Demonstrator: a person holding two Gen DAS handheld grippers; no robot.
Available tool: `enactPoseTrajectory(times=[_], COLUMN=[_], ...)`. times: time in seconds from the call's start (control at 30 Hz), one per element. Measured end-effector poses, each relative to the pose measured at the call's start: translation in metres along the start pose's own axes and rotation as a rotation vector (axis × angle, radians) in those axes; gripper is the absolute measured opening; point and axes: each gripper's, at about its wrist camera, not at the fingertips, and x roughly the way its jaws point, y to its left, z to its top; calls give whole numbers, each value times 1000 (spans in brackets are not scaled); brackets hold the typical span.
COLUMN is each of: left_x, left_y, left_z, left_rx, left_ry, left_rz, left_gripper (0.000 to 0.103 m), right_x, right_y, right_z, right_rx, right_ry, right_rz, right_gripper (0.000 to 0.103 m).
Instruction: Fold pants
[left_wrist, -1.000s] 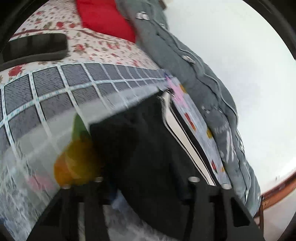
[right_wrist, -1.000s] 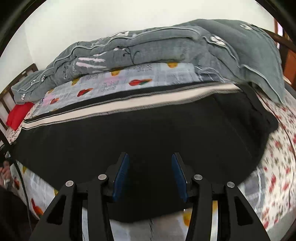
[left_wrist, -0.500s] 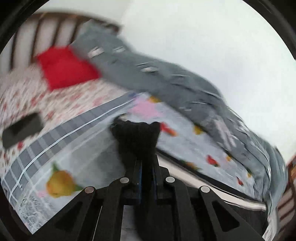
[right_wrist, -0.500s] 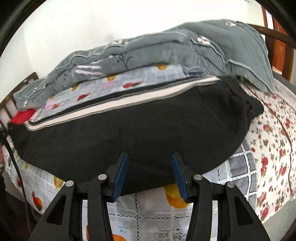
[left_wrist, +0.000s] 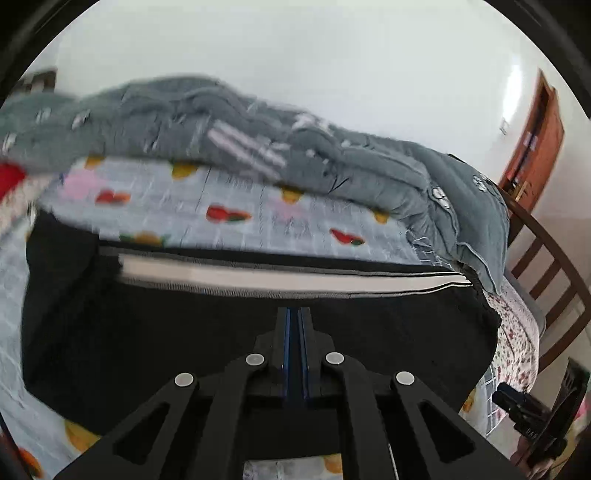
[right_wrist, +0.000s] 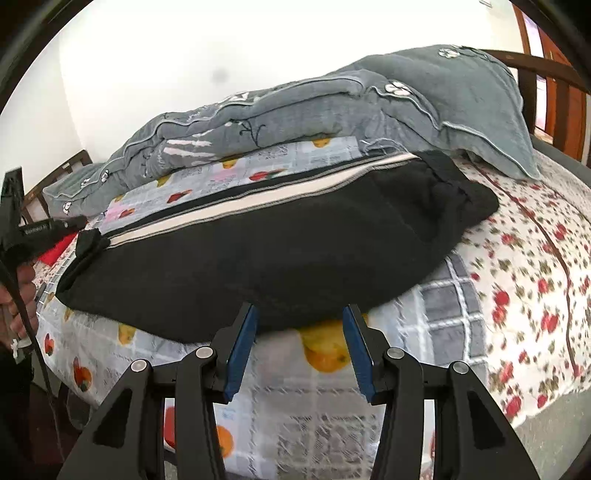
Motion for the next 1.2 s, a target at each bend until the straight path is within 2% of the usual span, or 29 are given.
enactPoseTrajectory(times=[0.13,0.2,0.27,0.3,0.33,0.4,0.5,0.7,0.77,0.9,0.97,1.0,1.03,1.1,1.13,1.17,1.2], left_x=[-9,-14,-20,-25,-31,-38,-31,17,39,87,103,104,101,92,89,86,83], left_y=[31,51,78,92,104,131,156,166,158,144,147,150,153,163,165,164,159], left_z=[-7,-7,-7,-7,-7,-5,4,23,27,31,31,33,34,38,39,41,42], left_rx=[-32,-51,-79,-94,-108,-120,-134,-99,-54,86,107,88,62,-11,-27,-31,-12], left_ry=[-1,-10,-20,-44,-74,-96,-65,1,43,132,167,154,137,104,91,86,78], left_rz=[60,96,171,214,250,292,305,306,304,411,510,535,540,532,508,474,485], left_gripper=[5,14,66,72,73,73,73,73,73,73,73,72,65,43,18,11,10], right_x=[3,6,12,16,19,25,34,49,53,62,66,67,67,67,67,67,67], right_y=[-9,-9,-3,1,4,13,29,51,53,50,47,46,46,45,45,45,44], right_z=[-4,-4,-3,-3,-3,-2,-1,4,6,10,11,11,12,12,12,12,12], right_rx=[29,40,39,38,36,25,6,-25,-31,-18,-10,-8,-10,-17,-19,-19,-20], right_ry=[18,23,31,37,42,51,60,77,79,88,91,91,90,88,89,88,87], right_rz=[-4,3,3,2,2,3,6,13,10,11,5,3,-3,-8,-5,-3,0], right_gripper=[48,48,48,48,48,48,48,48,48,48,48,48,48,48,48,48,48])
